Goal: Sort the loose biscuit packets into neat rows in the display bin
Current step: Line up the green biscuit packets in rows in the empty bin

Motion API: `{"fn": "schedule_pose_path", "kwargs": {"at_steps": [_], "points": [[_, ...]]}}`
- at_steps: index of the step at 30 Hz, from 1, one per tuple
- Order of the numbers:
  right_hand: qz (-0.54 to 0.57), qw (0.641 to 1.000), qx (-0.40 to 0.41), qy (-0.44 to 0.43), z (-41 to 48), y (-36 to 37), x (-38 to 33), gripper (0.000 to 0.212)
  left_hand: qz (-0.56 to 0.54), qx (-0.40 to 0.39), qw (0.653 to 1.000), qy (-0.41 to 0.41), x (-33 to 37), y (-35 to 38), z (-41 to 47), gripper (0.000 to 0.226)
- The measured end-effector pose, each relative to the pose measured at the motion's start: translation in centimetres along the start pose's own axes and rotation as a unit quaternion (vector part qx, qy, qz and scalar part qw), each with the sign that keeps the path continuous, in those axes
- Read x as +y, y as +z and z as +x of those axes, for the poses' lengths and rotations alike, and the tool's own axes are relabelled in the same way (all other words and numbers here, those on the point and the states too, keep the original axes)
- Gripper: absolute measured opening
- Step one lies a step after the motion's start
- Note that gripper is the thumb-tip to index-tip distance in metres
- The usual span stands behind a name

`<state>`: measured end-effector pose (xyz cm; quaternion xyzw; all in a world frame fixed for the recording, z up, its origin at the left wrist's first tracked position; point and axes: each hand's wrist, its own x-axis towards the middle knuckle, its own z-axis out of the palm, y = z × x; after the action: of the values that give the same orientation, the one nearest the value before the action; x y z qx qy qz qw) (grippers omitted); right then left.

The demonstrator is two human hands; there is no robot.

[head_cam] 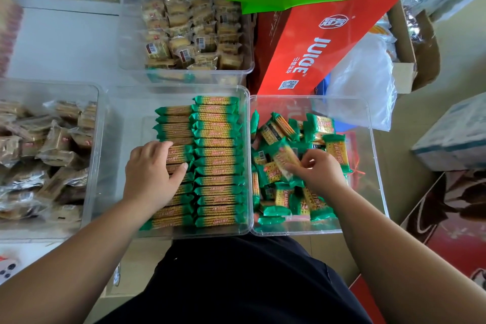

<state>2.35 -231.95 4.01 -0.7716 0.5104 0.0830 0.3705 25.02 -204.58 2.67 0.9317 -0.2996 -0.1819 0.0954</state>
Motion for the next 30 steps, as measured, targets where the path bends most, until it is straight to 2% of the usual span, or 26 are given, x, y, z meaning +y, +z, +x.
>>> {"fn": "schedule_pose_path", "kwargs": {"at_steps": [3,6,8,11,15,24,26,28,30], "points": [[0.01,0.999,-0.002,-0.053,0.1,0.4,-1.1,0.035,0.002,-0.003,1.0,-0.001,0.0,0.0,0.0,0.061],[0.028,0.994,-0.061,-0.085,0.6,-0.5,-1.8,0.042,-0.001,-0.008,1.0,0.001,0.0,-0.2,0.0,0.062],[-0.041,0.988,-0.104,-0.111,1.2,-1.1,-1.9,0.05,-0.004,-0.012,1.0,0.001,-0.1,-0.2,-0.1,0.062],[-0.176,0.963,-0.145,-0.142,1.8,-1.3,-2.2,0.047,-0.005,-0.015,1.0,0.002,-0.2,-0.3,-0.2,0.063],[-0.338,0.903,-0.137,-0.226,1.7,0.2,-2.3,0.058,-0.004,-0.019,1.0,0.006,-0.3,-0.4,-0.3,0.064],[-0.438,0.843,-0.181,-0.254,0.8,1.3,-2.6,0.077,-0.016,-0.027,0.999,0.008,-0.4,-0.7,-0.4,0.062],[-0.434,0.849,-0.174,-0.246,0.7,1.2,-2.7,0.085,-0.016,-0.027,0.999,0.008,-0.3,-0.7,-0.5,0.062],[-0.383,0.885,-0.163,-0.209,0.3,1.1,-2.5,0.091,-0.016,-0.028,0.999,0.007,-0.3,-0.8,-0.4,0.062],[-0.313,0.928,-0.124,-0.161,-0.2,0.9,-2.1,0.085,-0.016,-0.028,0.999,0.009,-0.3,-0.8,-0.3,0.063]]}}
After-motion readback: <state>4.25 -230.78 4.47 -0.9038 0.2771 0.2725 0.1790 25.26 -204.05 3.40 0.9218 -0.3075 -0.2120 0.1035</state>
